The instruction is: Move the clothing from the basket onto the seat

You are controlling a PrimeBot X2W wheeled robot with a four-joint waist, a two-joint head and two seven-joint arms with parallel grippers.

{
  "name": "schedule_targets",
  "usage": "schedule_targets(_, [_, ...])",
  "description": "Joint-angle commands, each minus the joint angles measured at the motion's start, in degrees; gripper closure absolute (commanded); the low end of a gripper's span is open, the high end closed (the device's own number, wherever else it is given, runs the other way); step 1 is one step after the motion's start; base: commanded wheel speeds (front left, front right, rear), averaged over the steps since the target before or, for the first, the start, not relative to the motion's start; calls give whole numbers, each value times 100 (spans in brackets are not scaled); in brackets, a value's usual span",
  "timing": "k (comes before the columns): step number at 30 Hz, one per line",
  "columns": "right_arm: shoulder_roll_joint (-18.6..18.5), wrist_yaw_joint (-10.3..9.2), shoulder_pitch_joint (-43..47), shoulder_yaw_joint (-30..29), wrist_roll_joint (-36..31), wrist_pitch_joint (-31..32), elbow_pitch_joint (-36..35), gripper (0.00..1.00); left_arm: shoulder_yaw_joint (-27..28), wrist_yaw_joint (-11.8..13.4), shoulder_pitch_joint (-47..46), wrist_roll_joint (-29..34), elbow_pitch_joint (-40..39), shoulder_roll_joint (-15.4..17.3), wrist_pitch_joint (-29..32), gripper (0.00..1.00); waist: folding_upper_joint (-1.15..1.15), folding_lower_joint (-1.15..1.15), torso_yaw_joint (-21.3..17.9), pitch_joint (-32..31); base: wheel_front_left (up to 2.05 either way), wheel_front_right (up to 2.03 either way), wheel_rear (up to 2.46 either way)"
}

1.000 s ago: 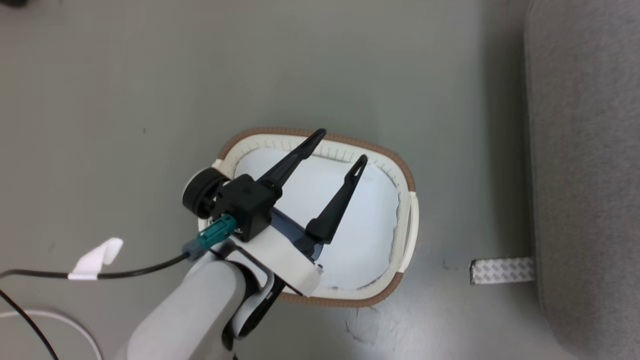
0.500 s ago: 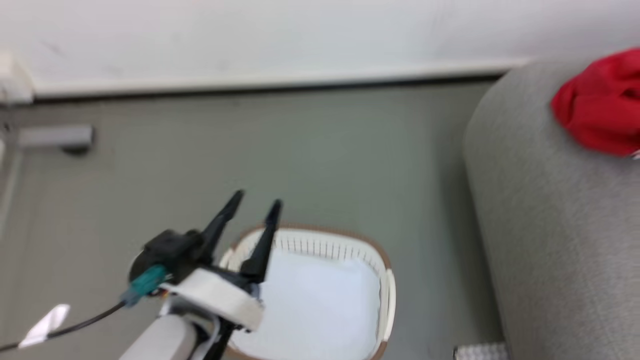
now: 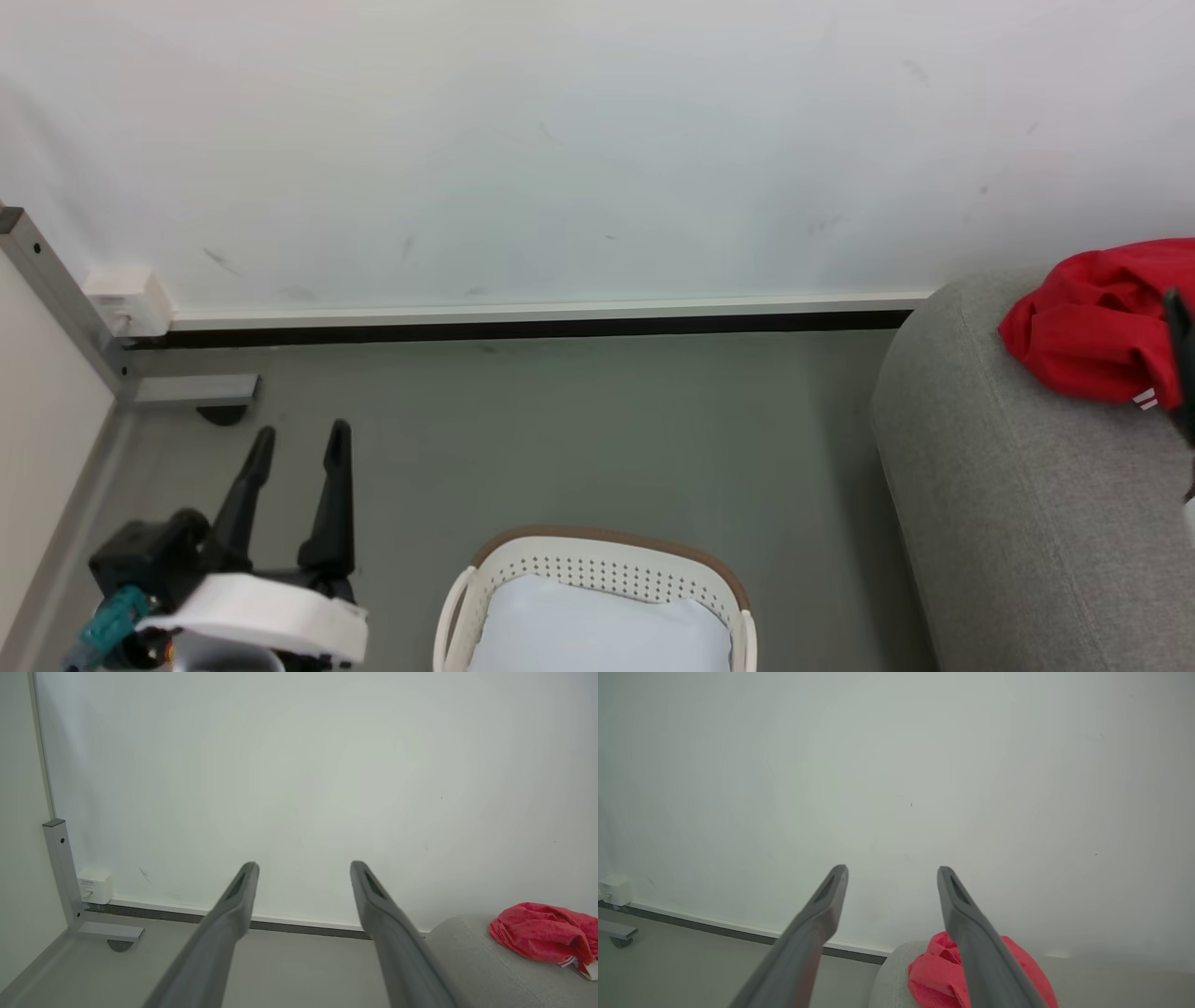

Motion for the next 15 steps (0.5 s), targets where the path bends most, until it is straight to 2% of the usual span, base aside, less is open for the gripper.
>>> schedule_targets(1, [316,-12,371,-168,-171,-150,-177,0,12,30,170,56,47,-11,-43,0,0,3,36,-34,0,0,0])
schedule_targets(4, [959,-12,938,-213,-474,-440,-435,0,46,62,347,223,132,-106,-83,0,0,3,37,-74,0,0,0])
schedule_targets(9, [1729,-12,1700,-139,-827,-1129,-485,0,283,34,692,619,174,-394,-99,0,0,3,39,-169,0,0,0])
schedule_targets(15, [2083,-12,2056,159,-1075,-1621,-299,0,658,-204,1098,1035,246,-716,-99,0,0,3,47,-214,0,0,0])
